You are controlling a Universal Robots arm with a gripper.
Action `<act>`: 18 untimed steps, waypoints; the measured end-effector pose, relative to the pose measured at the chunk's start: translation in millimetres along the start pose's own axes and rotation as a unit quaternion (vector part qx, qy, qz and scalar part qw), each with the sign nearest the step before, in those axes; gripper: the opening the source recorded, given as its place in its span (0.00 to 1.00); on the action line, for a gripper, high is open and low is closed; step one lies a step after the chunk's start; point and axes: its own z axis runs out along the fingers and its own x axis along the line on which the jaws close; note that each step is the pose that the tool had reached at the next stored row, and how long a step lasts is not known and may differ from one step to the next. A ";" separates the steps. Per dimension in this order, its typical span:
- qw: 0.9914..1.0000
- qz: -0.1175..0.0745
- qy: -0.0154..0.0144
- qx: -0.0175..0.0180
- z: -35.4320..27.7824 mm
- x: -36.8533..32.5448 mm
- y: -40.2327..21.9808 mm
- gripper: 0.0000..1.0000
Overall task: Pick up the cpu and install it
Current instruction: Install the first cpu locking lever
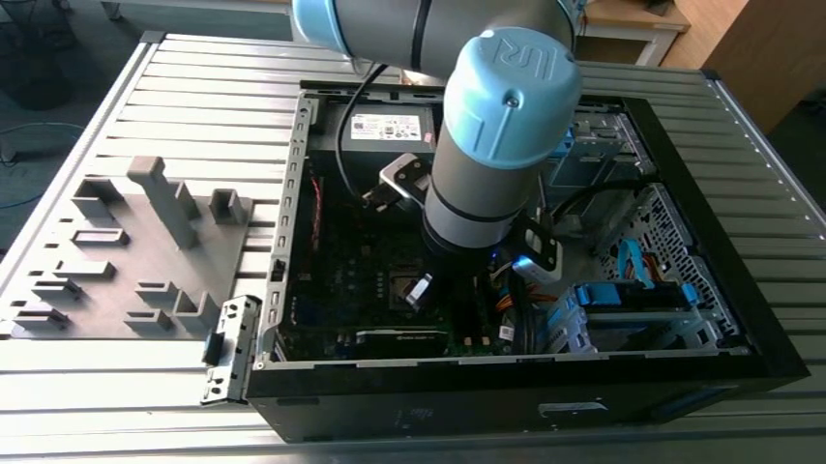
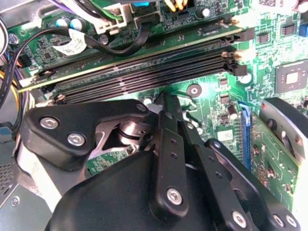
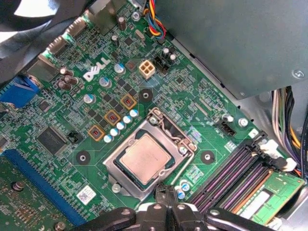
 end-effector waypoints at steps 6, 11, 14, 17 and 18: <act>1.000 0.000 0.000 0.000 0.5 0.7 0.1 0.11; 1.000 0.000 0.000 0.000 0.4 1.9 0.3 0.11; 1.000 0.000 -0.001 0.000 0.4 2.9 1.1 0.11; 1.000 0.000 -0.001 0.000 -0.5 3.5 1.8 0.11; 1.000 0.000 -0.001 0.000 -1.8 3.5 1.9 0.11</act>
